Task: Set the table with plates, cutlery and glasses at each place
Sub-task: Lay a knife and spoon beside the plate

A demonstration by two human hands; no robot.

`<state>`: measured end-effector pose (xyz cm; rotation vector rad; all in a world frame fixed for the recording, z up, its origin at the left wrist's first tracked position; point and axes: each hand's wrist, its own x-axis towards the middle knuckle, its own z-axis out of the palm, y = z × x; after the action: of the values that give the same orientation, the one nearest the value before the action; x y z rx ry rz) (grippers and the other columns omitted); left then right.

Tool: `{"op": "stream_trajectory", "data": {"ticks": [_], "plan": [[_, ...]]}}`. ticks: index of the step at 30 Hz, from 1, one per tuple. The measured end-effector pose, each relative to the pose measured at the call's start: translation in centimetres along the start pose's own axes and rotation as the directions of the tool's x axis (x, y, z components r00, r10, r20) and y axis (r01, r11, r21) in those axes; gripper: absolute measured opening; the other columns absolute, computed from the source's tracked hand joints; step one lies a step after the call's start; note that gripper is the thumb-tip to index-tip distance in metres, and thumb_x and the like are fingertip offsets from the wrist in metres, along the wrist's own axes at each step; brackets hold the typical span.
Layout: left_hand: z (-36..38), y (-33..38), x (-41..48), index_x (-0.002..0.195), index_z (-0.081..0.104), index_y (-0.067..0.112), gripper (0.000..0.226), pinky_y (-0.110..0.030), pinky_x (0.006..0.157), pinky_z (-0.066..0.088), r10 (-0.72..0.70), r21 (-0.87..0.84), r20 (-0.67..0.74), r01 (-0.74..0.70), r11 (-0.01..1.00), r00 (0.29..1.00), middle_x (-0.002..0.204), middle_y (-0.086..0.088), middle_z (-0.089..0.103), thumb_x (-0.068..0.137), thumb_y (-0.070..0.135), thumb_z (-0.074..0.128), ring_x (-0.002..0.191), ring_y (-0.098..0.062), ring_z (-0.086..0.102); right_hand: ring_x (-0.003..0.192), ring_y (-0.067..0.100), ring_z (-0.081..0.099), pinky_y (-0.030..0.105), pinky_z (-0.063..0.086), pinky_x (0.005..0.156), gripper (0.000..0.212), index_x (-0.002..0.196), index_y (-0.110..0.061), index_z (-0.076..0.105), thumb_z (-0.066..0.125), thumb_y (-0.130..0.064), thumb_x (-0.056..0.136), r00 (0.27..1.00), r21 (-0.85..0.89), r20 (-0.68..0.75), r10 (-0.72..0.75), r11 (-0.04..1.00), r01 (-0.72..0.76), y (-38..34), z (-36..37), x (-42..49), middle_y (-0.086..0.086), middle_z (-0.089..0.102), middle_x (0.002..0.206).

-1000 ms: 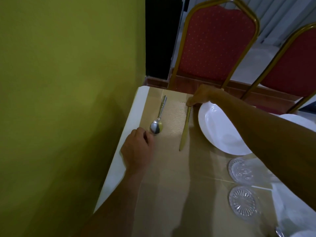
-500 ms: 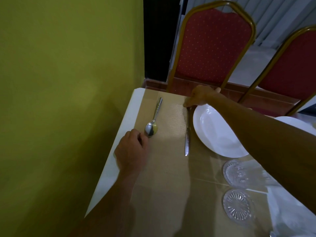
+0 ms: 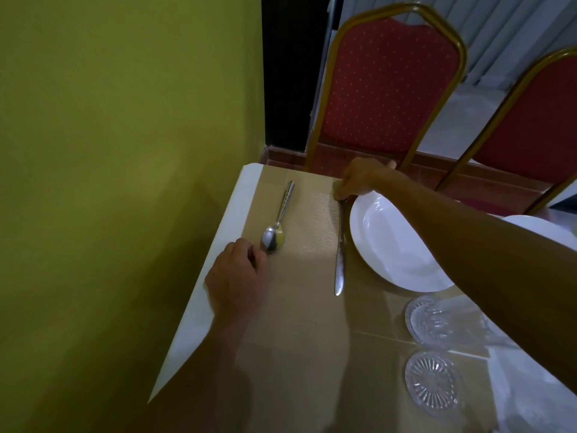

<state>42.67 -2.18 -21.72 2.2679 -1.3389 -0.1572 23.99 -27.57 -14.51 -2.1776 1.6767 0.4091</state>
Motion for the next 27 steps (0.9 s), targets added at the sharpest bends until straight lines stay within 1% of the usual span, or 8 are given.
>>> {"op": "stream_trajectory", "data": {"ticks": [2, 3, 5, 7, 11, 15, 20, 27], "plan": [[0.0, 0.0, 0.0, 0.074, 0.047, 0.028, 0.025, -0.021, 0.046, 0.021, 0.002, -0.003, -0.006, -0.002, 1.0, 1.0, 0.062, 0.011, 0.044, 0.096, 0.037, 0.048, 0.052, -0.006, 0.04, 0.094, 0.024, 0.057, 0.053, 0.03, 0.108, 0.033, 0.072, -0.024, 0.061, 0.072, -0.055, 0.076, 0.997, -0.015, -0.068, 0.021, 1.0, -0.022, -0.3, -0.1, -0.2, -0.003, 0.061, 0.08], [0.1, 0.0, 0.0, 0.073, 0.047, 0.028, 0.025, -0.021, 0.046, 0.021, 0.001, -0.009, -0.01, -0.001, 1.0, 1.0, 0.062, 0.011, 0.044, 0.096, 0.037, 0.048, 0.051, -0.006, 0.04, 0.092, 0.022, 0.057, 0.051, 0.027, 0.107, 0.031, 0.074, -0.024, 0.062, 0.07, -0.053, 0.078, 0.989, -0.018, -0.143, 0.033, 0.999, -0.036, -0.6, -0.1, -0.3, -0.004, 0.06, 0.077], [0.2, -0.1, 0.1, 0.074, 0.048, 0.028, 0.025, -0.021, 0.046, 0.021, 0.002, -0.016, -0.019, -0.003, 1.0, 1.0, 0.062, 0.011, 0.045, 0.097, 0.037, 0.047, 0.052, -0.006, 0.041, 0.089, 0.018, 0.058, 0.047, 0.026, 0.106, 0.023, 0.075, -0.025, 0.064, 0.068, -0.047, 0.081, 0.955, 0.008, -0.295, 0.014, 1.0, -0.012, -1.6, -0.1, -1.0, -0.007, 0.06, 0.075], [0.3, -0.2, 0.1, 0.074, 0.048, 0.028, 0.026, -0.021, 0.046, 0.022, 0.007, -0.016, -0.032, -0.008, 1.0, 0.999, 0.062, 0.011, 0.044, 0.099, 0.036, 0.046, 0.052, -0.006, 0.041, 0.09, 0.016, 0.059, 0.045, 0.026, 0.105, 0.018, 0.078, -0.025, 0.068, 0.068, -0.043, 0.084, 0.939, 0.091, -0.342, -0.03, 0.994, 0.064, -3.1, 0.2, -1.3, -0.008, 0.065, 0.079], [0.4, -0.1, 0.0, 0.074, 0.045, 0.027, 0.029, -0.023, 0.045, 0.02, 0.0, -0.008, -0.064, 0.0, 1.0, 0.998, 0.061, 0.01, 0.042, 0.101, 0.034, 0.039, 0.051, -0.007, 0.039, 0.098, 0.017, 0.064, 0.048, 0.039, 0.107, 0.017, 0.087, -0.028, 0.072, 0.07, -0.044, 0.087, 0.954, 0.292, -0.277, -0.111, 0.936, 0.194, -6.8, 1.5, -0.5, -0.004, 0.071, 0.097], [0.4, -0.2, 0.1, 0.073, 0.043, 0.027, 0.029, -0.022, 0.045, 0.016, 0.011, 0.016, -0.069, -0.01, 1.0, 0.998, 0.061, 0.01, 0.041, 0.101, 0.033, 0.041, 0.051, -0.007, 0.039, 0.099, 0.018, 0.059, 0.041, 0.049, 0.097, 0.033, 0.106, -0.016, 0.07, 0.074, -0.041, 0.085, 0.977, 0.341, -0.173, -0.124, 0.923, 0.177, -9.2, 2.4, -0.1, 0.001, 0.066, 0.105], [0.1, -0.1, 0.1, 0.075, 0.047, 0.027, 0.027, -0.02, 0.046, 0.016, -0.001, 0.017, -0.048, 0.002, 1.0, 0.999, 0.062, 0.011, 0.044, 0.1, 0.034, 0.046, 0.052, -0.005, 0.04, 0.103, 0.024, 0.063, 0.037, 0.054, 0.088, 0.041, 0.108, -0.01, 0.066, 0.082, -0.034, 0.079, 0.984, 0.311, -0.132, -0.121, 0.937, 0.157, -9.9, 3.0, -0.2, 0.008, 0.068, 0.109], [0.3, -0.2, 0.1, 0.076, 0.049, 0.028, 0.028, -0.021, 0.045, 0.019, 0.003, 0.029, -0.04, -0.002, 1.0, 0.999, 0.063, 0.011, 0.046, 0.101, 0.037, 0.045, 0.052, -0.006, 0.043, 0.105, 0.025, 0.063, 0.038, 0.054, 0.092, 0.049, 0.114, -0.009, 0.064, 0.084, -0.033, 0.076, 0.986, 0.283, -0.111, -0.127, 0.947, 0.154, -10.0, 2.6, -0.5, 0.009, 0.066, 0.113]]}}
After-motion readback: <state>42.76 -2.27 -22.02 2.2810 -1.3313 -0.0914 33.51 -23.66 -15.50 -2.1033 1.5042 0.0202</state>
